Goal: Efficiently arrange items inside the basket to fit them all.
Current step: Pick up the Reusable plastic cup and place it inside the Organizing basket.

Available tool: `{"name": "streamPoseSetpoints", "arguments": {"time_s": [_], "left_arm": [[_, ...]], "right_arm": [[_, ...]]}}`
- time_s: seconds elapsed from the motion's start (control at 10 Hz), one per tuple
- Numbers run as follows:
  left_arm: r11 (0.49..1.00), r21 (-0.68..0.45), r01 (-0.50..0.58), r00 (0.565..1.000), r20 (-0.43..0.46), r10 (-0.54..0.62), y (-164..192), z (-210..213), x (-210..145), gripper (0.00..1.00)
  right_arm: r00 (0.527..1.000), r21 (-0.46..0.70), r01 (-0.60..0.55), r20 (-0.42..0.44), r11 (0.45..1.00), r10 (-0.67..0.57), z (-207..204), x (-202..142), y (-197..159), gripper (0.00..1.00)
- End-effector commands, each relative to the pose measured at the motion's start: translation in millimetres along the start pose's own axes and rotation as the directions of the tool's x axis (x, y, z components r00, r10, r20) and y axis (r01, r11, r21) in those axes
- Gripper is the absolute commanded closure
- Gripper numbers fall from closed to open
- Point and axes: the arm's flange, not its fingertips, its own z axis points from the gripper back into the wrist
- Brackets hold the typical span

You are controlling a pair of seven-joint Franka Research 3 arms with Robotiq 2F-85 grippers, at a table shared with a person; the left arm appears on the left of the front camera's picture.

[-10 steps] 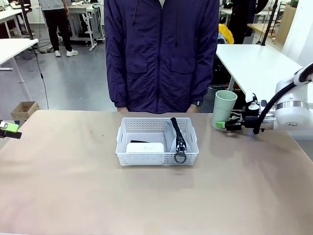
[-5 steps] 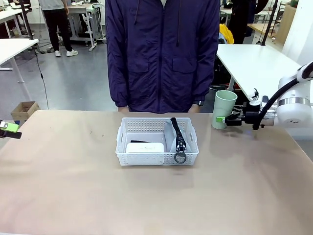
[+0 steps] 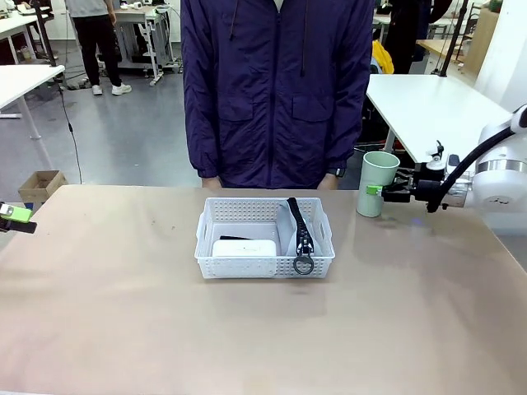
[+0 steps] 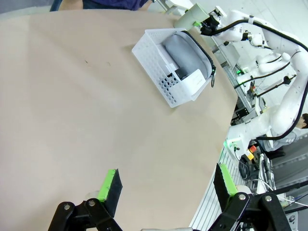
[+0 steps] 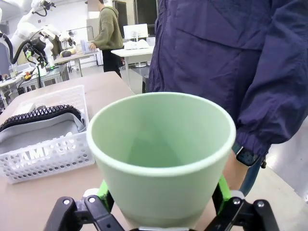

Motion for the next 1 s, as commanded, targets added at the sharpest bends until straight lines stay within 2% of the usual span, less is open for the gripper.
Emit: {"name": "streamPoseSetpoints", "arguments": {"time_s": [0.0, 0.1, 0.2, 0.3, 0.4, 0.5, 0.7, 0.8, 0.9], "left_arm": [[1.000, 0.001, 0.002, 1.000, -0.001, -0.002, -2.7, -0.1, -1.0, 0.00], [1.000, 0.001, 0.002, 1.000, -0.001, -0.002, -2.7, -0.1, -1.0, 0.00], [1.000, 0.001, 0.002, 1.000, -0.001, -0.002, -2.7, -0.1, -1.0, 0.00], [1.000, 0.001, 0.002, 1.000, -0.001, -0.002, -2.7, -0.1, -1.0, 0.00], [1.000, 0.001, 0.002, 1.000, -0.001, -0.002, -2.7, -0.1, -1.0, 0.00], [1.000, 0.001, 0.002, 1.000, -0.001, -0.002, -2.7, -0.1, -1.0, 0.00], [1.000, 0.001, 0.002, 1.000, -0.001, -0.002, -2.7, -0.1, -1.0, 0.00], [1.000, 0.001, 0.002, 1.000, -0.001, -0.002, -2.7, -0.1, -1.0, 0.00], [1.000, 0.001, 0.002, 1.000, -0.001, -0.002, -2.7, -0.1, -1.0, 0.00]], "right_arm": [[1.000, -0.001, 0.007, 0.012, 1.000, -0.007, 3.0, 3.4, 9.5, 0.00], [1.000, 0.001, 0.009, 0.006, 1.000, -0.009, 3.8, 5.0, 12.4, 0.56], [1.000, -0.001, 0.013, 0.007, 1.000, -0.013, 5.2, 6.3, 13.8, 0.56], [1.000, 0.000, 0.017, 0.003, 1.000, -0.017, 6.1, 7.0, 14.5, 1.00], [1.000, 0.001, 0.022, 0.001, 1.000, -0.022, 6.8, 7.4, 14.9, 0.62], [1.000, 0.002, 0.025, 0.000, 1.000, -0.025, 9.0, 9.5, 17.2, 1.00], [0.998, 0.047, 0.041, -0.046, 0.998, -0.038, 20.8, 32.6, 41.4, 1.00], [0.991, 0.071, 0.080, -0.112, 0.994, -0.072, 32.5, 56.0, 63.5, 0.69], [0.976, 0.066, 0.106, -0.196, 0.992, -0.091, 45.0, 79.7, 89.8, 0.69]]}}
